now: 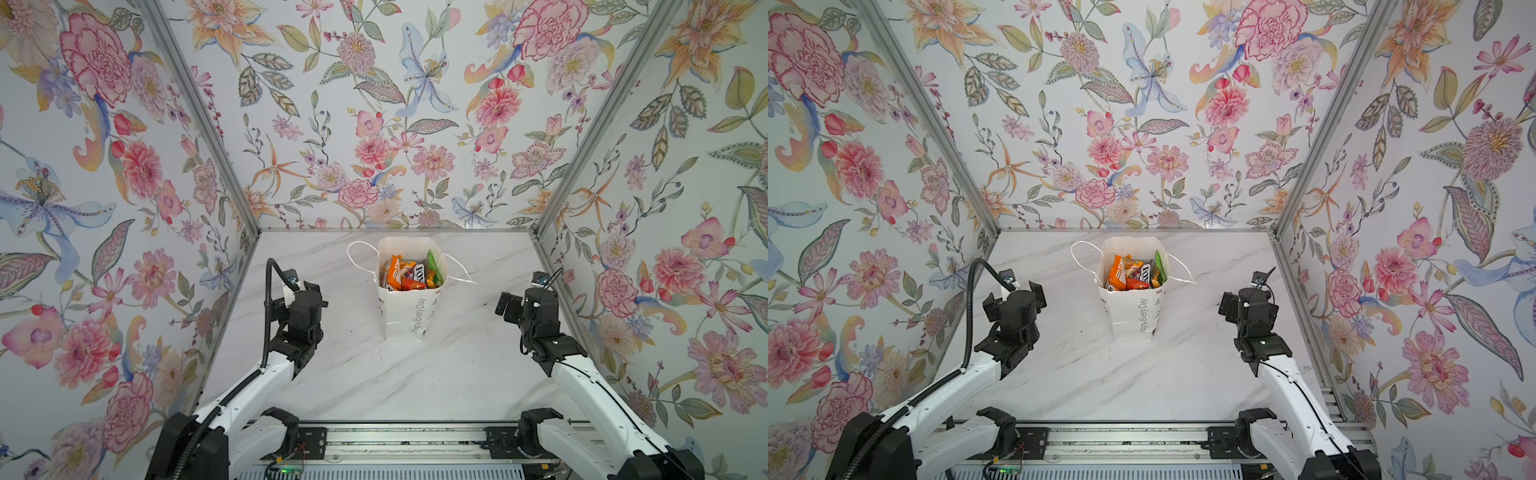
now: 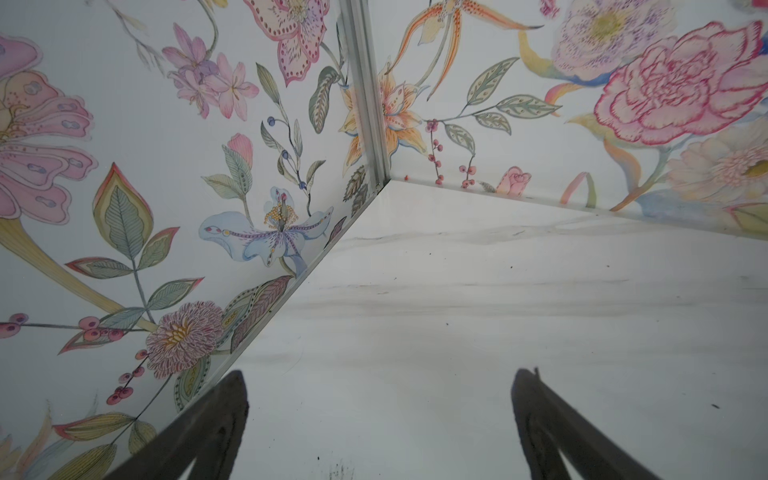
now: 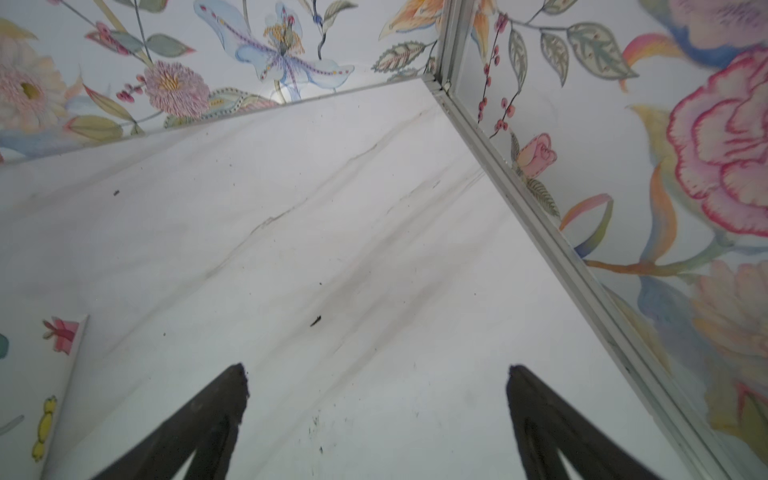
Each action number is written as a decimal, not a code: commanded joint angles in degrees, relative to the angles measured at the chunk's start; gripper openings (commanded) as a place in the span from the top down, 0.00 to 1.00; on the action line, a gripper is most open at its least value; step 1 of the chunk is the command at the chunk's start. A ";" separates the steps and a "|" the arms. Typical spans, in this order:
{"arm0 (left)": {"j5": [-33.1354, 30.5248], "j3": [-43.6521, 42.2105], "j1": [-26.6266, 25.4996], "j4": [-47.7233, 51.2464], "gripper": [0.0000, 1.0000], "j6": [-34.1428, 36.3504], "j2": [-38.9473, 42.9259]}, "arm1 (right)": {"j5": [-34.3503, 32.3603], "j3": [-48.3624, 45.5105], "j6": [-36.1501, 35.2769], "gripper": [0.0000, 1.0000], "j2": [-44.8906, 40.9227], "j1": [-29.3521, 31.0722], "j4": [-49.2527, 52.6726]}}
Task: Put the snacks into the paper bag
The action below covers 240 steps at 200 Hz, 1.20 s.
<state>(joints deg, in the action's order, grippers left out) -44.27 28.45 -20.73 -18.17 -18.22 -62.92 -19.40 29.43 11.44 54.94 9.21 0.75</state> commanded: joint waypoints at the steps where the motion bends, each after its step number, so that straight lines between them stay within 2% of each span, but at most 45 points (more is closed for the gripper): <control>1: -0.40 -6.62 1.47 -20.29 0.01 8.44 -3.40 | 1.51 -6.67 -8.26 0.01 2.43 0.51 -19.44; 7: 0.29 -8.68 1.91 -26.43 0.01 11.57 -4.44 | 1.20 -7.82 -9.50 0.01 3.93 0.71 -21.61; 18: 3.82 -8.13 3.01 -25.10 0.01 12.77 -4.56 | 0.53 -8.78 -11.23 0.01 7.33 0.80 -25.27; 35: 8.57 -10.88 4.17 -34.05 0.01 16.90 -7.00 | 0.34 -9.91 -13.64 0.01 13.58 0.76 -31.79; 51: 8.76 -15.26 4.37 -47.23 0.01 20.65 -11.44 | 1.69 -11.01 -15.44 0.01 18.43 0.81 -38.71; 62: 8.92 -17.29 4.37 -55.92 0.01 24.92 -16.23 | 2.59 -9.78 -17.23 0.01 19.72 1.48 -38.47; 77: 7.38 -17.64 3.70 -64.39 0.01 29.42 -21.59 | 5.30 -11.30 -19.69 0.01 21.58 1.71 -46.22; 86: 9.76 -17.63 4.49 -64.29 0.01 26.88 -22.03 | 7.18 -12.07 -20.77 0.01 22.40 1.46 -49.79; 91: 14.51 -17.64 5.50 -64.61 0.01 26.48 -22.77 | 7.79 -12.41 -21.72 0.01 23.00 1.42 -51.73; 96: 16.68 -17.64 6.56 -64.50 0.01 26.06 -23.93 | 8.24 -12.83 -22.48 0.01 23.54 1.42 -53.74; 107: 14.87 -16.98 7.67 -64.19 0.01 23.95 -24.20 | 10.24 -13.83 -22.80 0.01 24.60 1.01 -57.49; 121: 20.21 -17.28 10.93 -63.00 0.01 20.58 -23.97 | 16.88 -15.38 -21.46 0.01 27.26 -1.57 -63.21; 132: 22.75 -16.92 13.00 -61.73 0.01 18.30 -24.56 | 14.64 -16.01 -19.00 0.01 27.84 -2.82 -65.23; 138: 23.20 -16.57 13.86 -60.84 0.01 17.10 -25.88 | 16.37 -16.25 -17.40 0.01 28.07 -4.56 -64.73; 148: 23.68 -17.18 14.48 -65.90 0.01 17.62 -28.54 | 18.50 -16.92 -15.78 0.01 31.59 -6.39 -69.09; 157: 23.48 -16.39 14.74 -61.53 0.01 16.27 -27.17 | 17.99 -16.48 -15.46 0.01 35.42 -6.51 -74.62; 173: 23.77 -16.75 14.85 -63.87 0.01 16.87 -27.95 | 13.48 -12.29 -13.42 0.01 32.75 -6.83 -61.37; 184: 23.77 -16.68 14.84 -62.89 0.01 16.39 -27.53 | 13.30 -13.77 -13.09 0.01 34.22 -7.23 -67.46; 200: 23.74 -16.87 14.90 -63.70 0.00 16.74 -27.69 | 8.96 -13.29 -11.59 0.01 33.43 -6.99 -64.65; 240: 23.80 -16.92 14.85 -63.74 0.01 16.76 -27.68 | 8.92 -13.19 -12.43 0.01 33.75 -6.36 -65.16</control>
<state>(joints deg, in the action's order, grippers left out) -21.21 11.18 -6.26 -79.46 -0.51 -90.35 -8.82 15.22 -2.07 88.51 2.55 -63.05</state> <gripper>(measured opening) 0.992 0.992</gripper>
